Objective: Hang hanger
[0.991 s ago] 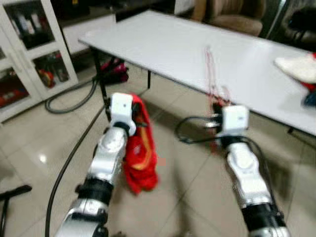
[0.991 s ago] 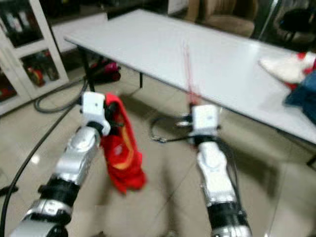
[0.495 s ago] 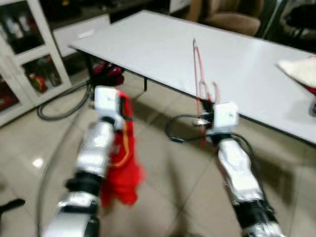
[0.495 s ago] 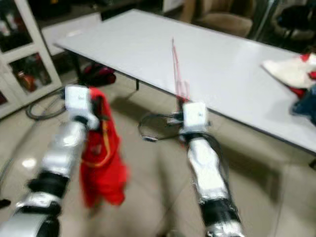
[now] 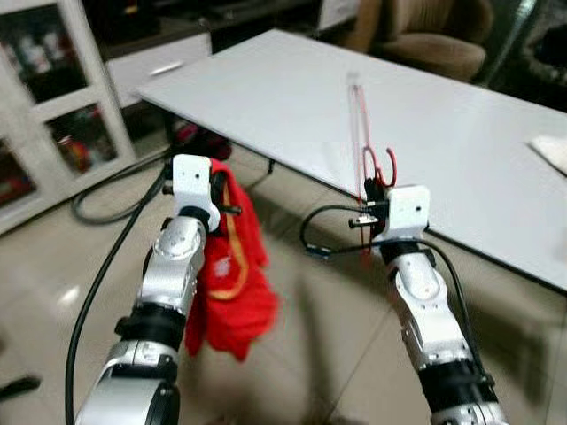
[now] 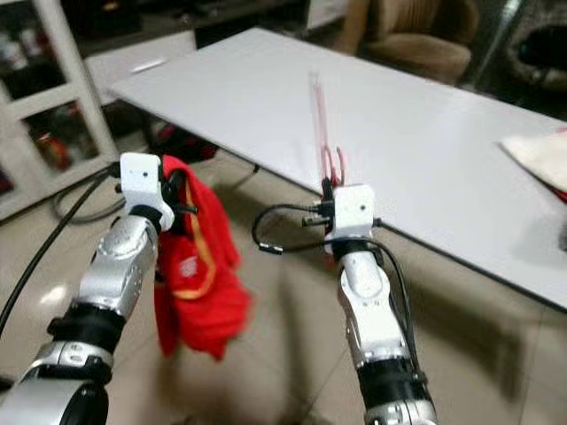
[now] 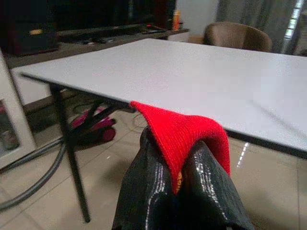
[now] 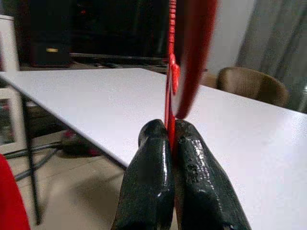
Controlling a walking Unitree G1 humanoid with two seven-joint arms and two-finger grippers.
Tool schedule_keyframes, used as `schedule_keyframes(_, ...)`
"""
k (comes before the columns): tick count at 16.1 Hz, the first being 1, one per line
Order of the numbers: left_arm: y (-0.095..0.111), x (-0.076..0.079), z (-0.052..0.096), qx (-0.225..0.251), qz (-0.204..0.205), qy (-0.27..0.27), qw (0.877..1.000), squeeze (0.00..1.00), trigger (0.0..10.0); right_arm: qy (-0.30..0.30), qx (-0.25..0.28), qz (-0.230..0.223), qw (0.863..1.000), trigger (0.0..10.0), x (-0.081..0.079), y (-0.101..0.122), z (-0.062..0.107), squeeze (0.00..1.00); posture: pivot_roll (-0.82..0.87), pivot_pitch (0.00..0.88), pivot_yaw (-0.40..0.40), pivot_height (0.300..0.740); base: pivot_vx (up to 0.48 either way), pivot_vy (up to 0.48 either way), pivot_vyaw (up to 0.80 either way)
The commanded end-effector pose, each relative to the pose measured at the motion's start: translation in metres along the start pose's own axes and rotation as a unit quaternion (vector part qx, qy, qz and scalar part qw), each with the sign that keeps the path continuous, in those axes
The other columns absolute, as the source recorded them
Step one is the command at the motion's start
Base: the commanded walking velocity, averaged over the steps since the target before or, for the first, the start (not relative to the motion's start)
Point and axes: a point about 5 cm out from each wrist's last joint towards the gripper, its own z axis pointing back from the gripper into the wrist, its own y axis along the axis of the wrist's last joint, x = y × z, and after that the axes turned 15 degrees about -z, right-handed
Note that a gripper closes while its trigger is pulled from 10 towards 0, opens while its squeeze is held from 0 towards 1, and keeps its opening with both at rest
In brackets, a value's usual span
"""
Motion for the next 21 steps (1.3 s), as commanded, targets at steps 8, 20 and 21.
schedule_keyframes(8,0.0164,0.0037,-0.0069,0.031,-0.018,-0.017,0.999,0.0,10.0,-0.013,0.004,0.0,1.0,0.0,0.0038,0.0017,0.0021,0.0,0.02,0.0,-0.003,0.74,0.28,0.353,-0.6)
schedule_keyframes(20,0.0213,-0.0007,-0.01,0.039,-0.02,-0.007,0.999,0.0,10.0,-0.015,0.01,0.003,1.0,0.0,0.0041,0.0043,0.0024,0.0,0.01,0.0,-0.006,0.74,0.02,0.443,-0.67)
schedule_keyframes(21,0.0213,-0.0007,-0.01,0.039,-0.02,-0.007,0.999,0.0,10.0,-0.015,0.011,0.003,1.0,0.0,0.0042,0.0043,0.0026,0.0,0.01,0.0,-0.004,0.74,0.0,0.428,-0.8)
